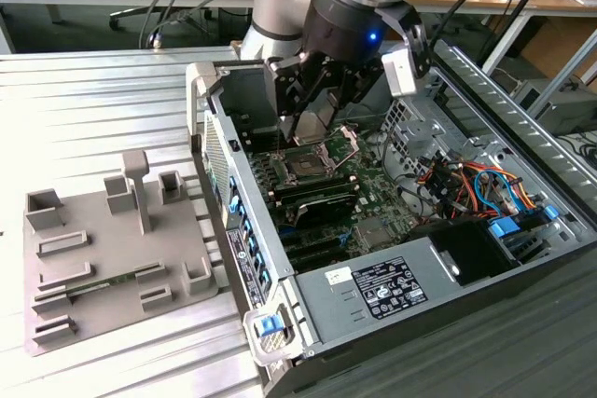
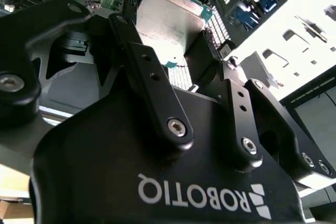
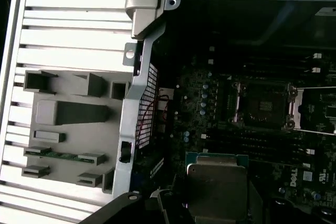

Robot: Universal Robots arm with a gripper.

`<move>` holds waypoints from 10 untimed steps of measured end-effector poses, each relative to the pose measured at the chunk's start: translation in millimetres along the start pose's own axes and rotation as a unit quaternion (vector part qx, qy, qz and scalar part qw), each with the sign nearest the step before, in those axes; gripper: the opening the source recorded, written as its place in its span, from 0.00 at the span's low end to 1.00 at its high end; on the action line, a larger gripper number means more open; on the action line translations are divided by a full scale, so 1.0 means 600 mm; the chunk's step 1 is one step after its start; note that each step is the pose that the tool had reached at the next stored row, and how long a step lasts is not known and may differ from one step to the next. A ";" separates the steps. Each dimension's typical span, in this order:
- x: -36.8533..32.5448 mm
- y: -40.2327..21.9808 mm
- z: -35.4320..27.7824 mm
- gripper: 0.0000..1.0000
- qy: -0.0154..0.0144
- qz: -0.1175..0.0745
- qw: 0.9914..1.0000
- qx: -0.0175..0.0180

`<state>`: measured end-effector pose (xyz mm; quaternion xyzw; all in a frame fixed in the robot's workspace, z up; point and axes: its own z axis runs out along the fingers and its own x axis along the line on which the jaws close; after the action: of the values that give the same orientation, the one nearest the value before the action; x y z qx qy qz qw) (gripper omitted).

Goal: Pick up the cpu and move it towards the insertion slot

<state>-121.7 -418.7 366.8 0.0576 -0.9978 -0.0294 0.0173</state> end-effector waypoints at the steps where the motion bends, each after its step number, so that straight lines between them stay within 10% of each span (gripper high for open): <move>1: -0.005 -0.001 0.001 0.55 0.000 0.000 1.000 0.000; 10: -0.056 -0.002 0.013 0.55 0.000 0.003 1.000 -0.001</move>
<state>-88.7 -415.5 358.1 0.0549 -0.9979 -0.0300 0.0176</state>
